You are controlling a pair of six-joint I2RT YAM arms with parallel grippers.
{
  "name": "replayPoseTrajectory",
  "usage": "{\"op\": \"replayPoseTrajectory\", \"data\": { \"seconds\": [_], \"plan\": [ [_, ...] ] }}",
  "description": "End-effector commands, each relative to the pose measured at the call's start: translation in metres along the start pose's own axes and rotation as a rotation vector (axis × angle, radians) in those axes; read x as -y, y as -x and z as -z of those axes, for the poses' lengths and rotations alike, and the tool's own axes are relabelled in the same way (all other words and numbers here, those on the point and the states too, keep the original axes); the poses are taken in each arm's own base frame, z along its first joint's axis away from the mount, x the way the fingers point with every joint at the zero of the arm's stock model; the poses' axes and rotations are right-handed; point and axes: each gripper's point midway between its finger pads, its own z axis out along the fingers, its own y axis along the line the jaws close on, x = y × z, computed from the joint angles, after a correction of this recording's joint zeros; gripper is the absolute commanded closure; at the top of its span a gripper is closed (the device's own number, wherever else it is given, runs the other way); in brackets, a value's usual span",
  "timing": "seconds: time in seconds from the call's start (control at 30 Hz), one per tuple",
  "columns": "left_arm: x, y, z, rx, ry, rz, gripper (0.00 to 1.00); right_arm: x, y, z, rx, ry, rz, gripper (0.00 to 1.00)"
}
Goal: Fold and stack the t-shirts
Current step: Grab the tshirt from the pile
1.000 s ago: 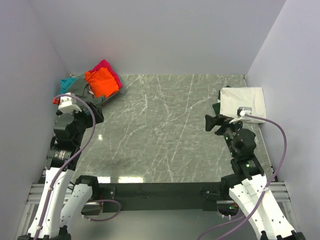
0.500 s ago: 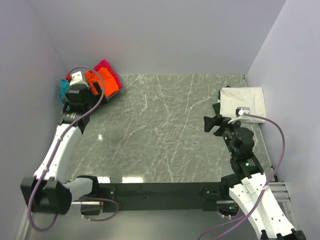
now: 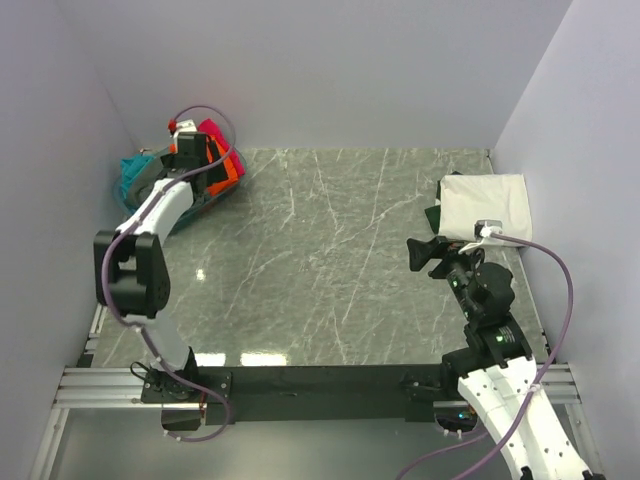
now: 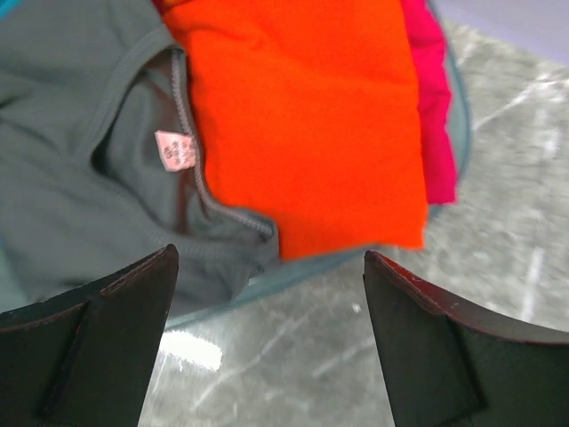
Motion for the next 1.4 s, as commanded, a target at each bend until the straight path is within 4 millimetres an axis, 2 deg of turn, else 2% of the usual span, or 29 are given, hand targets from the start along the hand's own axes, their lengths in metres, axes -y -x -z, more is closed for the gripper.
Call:
{"op": "replayPoseTrajectory", "data": {
  "seconds": [0.0,0.07,0.13,0.17,0.2,0.3,0.43,0.6,0.63,0.67,0.8,0.9,1.0,1.03,1.2,1.33,1.37],
  "plan": [
    [-0.001,0.008,-0.018,-0.004,0.04,-0.049,0.09,-0.007,0.011,0.007,0.025,0.023,-0.012,0.01],
    [0.003,0.006,-0.027,-0.012,0.03,-0.057,0.1,-0.006,0.012,0.009,0.031,0.019,-0.008,0.01],
    [0.004,-0.006,-0.039,-0.041,0.038,-0.068,0.1,-0.005,0.01,0.009,0.024,0.014,-0.006,0.01],
    [0.006,-0.003,-0.042,-0.04,0.041,-0.069,0.11,-0.006,0.01,0.01,0.022,0.018,-0.007,0.01],
    [0.004,-0.015,-0.049,-0.076,0.055,-0.085,0.11,-0.006,0.009,0.01,0.019,0.019,-0.007,0.01],
    [0.001,-0.02,-0.057,-0.098,0.069,-0.085,0.15,-0.003,0.006,0.01,0.013,0.008,-0.009,0.01],
    [-0.006,-0.022,-0.059,-0.104,0.078,-0.063,0.3,0.0,0.001,0.01,0.008,0.001,-0.008,0.01],
    [-0.011,-0.027,-0.051,-0.111,0.089,-0.049,0.33,0.002,-0.005,0.008,-0.008,-0.008,-0.007,0.01],
    [-0.013,-0.034,-0.05,-0.122,0.092,-0.047,0.33,0.002,-0.005,0.008,-0.008,-0.008,-0.007,0.01],
    [-0.013,-0.028,-0.047,-0.1,0.086,-0.038,0.33,0.003,-0.006,0.007,-0.013,-0.009,-0.007,0.01],
    [-0.016,-0.038,-0.046,-0.122,0.081,-0.034,0.38,0.003,-0.008,0.006,-0.02,-0.011,-0.005,0.02],
    [-0.016,-0.04,-0.047,-0.133,0.085,-0.046,0.51,0.004,-0.008,0.006,-0.02,-0.011,-0.005,0.02],
    [-0.018,-0.031,-0.044,-0.112,0.094,-0.031,0.9,0.005,-0.01,0.006,-0.022,-0.015,-0.005,0.02],
    [-0.017,-0.028,-0.042,-0.104,0.093,-0.026,1.0,0.005,-0.01,0.006,-0.02,-0.016,-0.007,0.02],
    [-0.019,-0.001,-0.025,-0.055,0.102,-0.011,1.0,0.005,-0.011,0.007,-0.021,-0.013,-0.008,0.02],
    [-0.01,0.056,0.013,0.052,0.053,0.013,1.0,0.003,-0.009,0.006,-0.022,-0.007,-0.005,0.02],
    [-0.006,0.076,0.031,0.097,0.023,0.02,1.0,0.003,-0.008,0.006,-0.02,-0.007,-0.004,0.02]
  ]
}}
